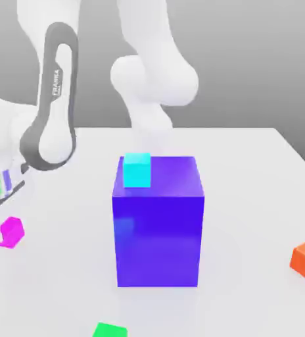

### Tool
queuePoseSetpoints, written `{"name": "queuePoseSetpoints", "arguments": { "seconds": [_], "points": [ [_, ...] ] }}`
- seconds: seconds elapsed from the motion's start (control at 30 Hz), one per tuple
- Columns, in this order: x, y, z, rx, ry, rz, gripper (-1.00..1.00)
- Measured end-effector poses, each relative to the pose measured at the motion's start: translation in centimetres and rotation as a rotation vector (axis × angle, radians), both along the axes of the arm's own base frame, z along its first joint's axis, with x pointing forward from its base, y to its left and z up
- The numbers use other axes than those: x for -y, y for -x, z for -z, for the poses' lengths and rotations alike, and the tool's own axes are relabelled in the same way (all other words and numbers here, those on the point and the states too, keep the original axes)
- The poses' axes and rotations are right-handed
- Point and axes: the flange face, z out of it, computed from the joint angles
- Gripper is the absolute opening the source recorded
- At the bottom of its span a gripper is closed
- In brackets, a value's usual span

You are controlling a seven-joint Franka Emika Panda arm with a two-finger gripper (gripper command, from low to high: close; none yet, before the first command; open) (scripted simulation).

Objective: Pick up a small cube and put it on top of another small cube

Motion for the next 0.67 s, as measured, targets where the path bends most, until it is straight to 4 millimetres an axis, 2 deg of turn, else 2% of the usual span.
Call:
{"name": "queuePoseSetpoints", "arguments": {
  "seconds": [0.1, 0.2, 0.3, 0.4, 0.47, 0.53, 0.57, 0.67],
  "points": [
    [-3.7, -5.6, -1.0, 0.000, 0.000, -0.209, -1.00],
    [-8.5, -10.8, -2.1, -0.001, -0.001, -0.424, -1.00],
    [-14.2, -15.4, -3.2, -0.001, 0.000, -0.639, -1.00],
    [-20.6, -19.0, -4.3, 0.000, 0.000, -0.845, -1.00],
    [-22.1, -19.8, -2.5, 0.001, 0.000, -0.892, -1.00],
    [-22.5, -19.9, 0.3, 0.001, 0.001, -0.904, -1.00],
    [-22.6, -19.9, 1.2, 0.001, 0.001, -0.906, 1.00],
    [-22.6, -19.9, 1.2, 0.001, 0.001, -0.906, 1.00]
  ]
}}
